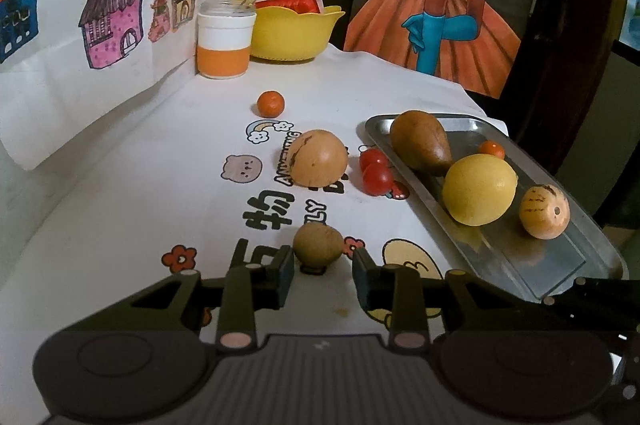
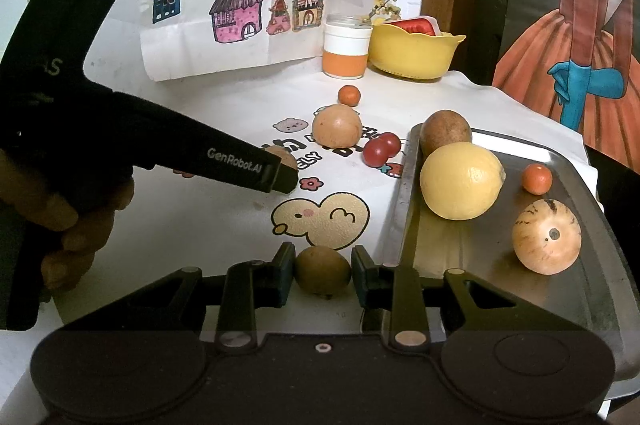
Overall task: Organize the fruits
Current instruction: 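Lift the small brown fruit with both tools and carry it over the tray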
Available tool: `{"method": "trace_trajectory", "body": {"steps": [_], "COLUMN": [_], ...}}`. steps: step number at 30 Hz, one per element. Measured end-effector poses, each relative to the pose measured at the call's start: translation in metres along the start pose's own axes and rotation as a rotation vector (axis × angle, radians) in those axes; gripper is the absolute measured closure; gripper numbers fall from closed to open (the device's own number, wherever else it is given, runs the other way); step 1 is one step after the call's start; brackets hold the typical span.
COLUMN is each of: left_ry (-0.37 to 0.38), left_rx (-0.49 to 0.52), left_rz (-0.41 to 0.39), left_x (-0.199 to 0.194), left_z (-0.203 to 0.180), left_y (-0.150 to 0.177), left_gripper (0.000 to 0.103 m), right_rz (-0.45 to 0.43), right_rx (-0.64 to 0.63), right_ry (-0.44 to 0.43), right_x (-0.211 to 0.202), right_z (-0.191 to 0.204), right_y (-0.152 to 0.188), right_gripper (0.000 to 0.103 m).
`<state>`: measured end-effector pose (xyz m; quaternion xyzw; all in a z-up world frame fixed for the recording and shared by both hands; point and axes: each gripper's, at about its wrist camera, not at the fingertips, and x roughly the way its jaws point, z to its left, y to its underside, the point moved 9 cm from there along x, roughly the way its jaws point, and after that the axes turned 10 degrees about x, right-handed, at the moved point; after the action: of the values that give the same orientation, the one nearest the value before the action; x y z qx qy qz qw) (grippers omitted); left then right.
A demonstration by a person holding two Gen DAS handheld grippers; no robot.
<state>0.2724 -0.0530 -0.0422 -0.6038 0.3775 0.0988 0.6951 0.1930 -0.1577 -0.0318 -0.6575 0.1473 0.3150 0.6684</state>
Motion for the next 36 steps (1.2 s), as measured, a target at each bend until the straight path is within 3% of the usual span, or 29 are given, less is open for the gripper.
{"method": "trace_trajectory", "body": {"steps": [20,36], "left_ry": [-0.025,0.014], "left_rx": [-0.007,0.018], "left_rz": [-0.014,-0.009], "left_x": [0.004,-0.003], "left_z": [0.005,-0.015], "left_y": [-0.003,0.003], "left_gripper": [0.072,0.072], "right_rz": [-0.002,-0.020], "right_rx": [0.000,0.025], "right_ry": [-0.002,-0.001], "right_x": [0.000,-0.004], "right_z": [-0.001,-0.002], "right_y": [0.001,0.001], "right_gripper": [0.069,0.072]}}
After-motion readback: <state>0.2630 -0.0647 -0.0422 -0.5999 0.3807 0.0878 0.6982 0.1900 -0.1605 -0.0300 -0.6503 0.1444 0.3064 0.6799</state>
